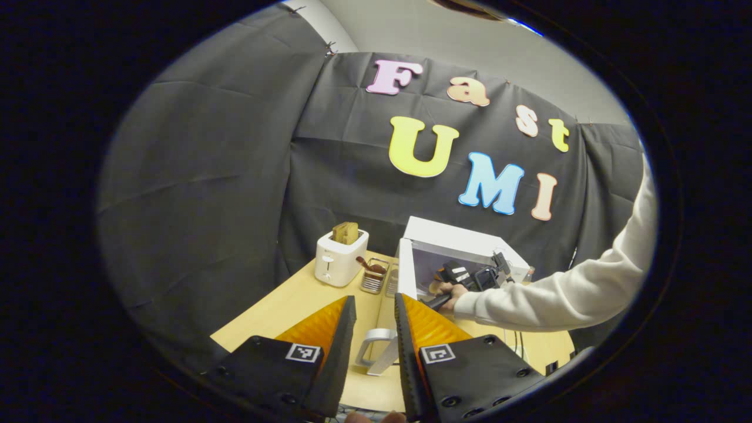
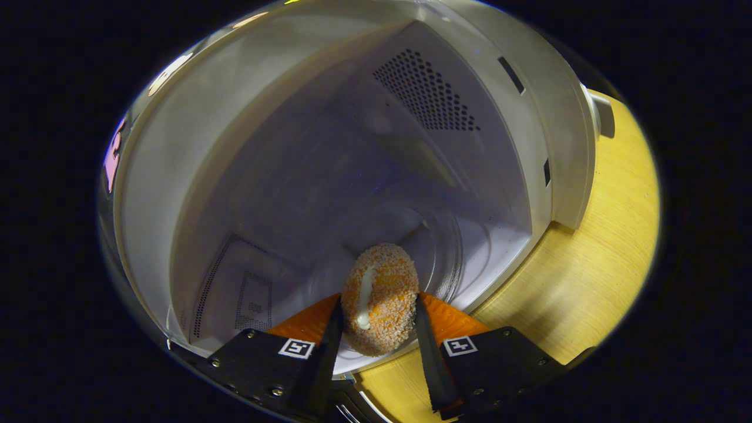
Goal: Open the microwave oven with the left hand, put the food in, and close the microwave oven.
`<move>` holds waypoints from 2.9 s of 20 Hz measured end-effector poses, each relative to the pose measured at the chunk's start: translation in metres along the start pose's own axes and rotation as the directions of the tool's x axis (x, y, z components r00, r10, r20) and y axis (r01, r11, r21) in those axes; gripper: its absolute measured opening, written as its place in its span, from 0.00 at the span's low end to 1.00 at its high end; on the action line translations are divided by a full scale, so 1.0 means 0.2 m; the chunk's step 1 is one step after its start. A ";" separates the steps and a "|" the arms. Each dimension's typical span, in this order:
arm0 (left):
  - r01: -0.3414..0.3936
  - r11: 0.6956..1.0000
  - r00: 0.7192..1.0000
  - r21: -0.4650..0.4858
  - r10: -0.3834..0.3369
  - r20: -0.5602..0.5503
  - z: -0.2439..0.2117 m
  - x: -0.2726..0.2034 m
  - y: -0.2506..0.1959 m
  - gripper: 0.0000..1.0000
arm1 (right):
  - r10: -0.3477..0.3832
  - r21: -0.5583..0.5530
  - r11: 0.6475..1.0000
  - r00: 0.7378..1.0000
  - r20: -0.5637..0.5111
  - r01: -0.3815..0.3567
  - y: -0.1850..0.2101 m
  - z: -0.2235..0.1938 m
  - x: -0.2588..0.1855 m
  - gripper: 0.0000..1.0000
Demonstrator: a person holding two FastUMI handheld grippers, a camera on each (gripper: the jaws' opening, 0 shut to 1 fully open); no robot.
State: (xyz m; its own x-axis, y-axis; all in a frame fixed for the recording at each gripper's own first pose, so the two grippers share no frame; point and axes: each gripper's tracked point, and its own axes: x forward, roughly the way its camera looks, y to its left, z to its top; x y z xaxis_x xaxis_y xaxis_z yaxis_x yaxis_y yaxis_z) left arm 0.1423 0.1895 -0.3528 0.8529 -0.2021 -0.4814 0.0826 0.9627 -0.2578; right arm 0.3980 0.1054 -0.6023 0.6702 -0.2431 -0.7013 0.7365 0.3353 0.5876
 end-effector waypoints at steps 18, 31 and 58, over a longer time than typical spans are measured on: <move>0.004 0.999 1.000 -0.034 -0.004 -0.001 -0.02 0.05 0.16 0.48 | 0.072 0.020 0.997 0.995 -0.076 -0.071 0.09 0.00 -0.25 0.96; 0.154 0.986 0.979 0.064 -0.143 -0.147 -0.45 0.36 0.20 0.41 | 0.147 -0.083 0.982 0.966 -0.211 -0.168 -0.33 0.14 -1.17 0.96; 0.234 0.892 0.950 0.387 -0.125 -0.287 -0.70 0.68 -0.78 0.48 | 0.209 -0.531 0.809 0.968 -0.139 -0.251 -1.12 0.91 -2.46 0.96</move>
State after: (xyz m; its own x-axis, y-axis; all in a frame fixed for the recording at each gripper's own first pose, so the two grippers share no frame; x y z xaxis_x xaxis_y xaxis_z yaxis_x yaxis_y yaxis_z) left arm 0.1725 -0.0126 -0.4956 0.6518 -0.3640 -0.6653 0.4732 0.8808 -0.0183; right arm -0.0795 -0.0152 -0.3146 0.7897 -0.0383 -0.6123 0.3786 0.8157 0.4373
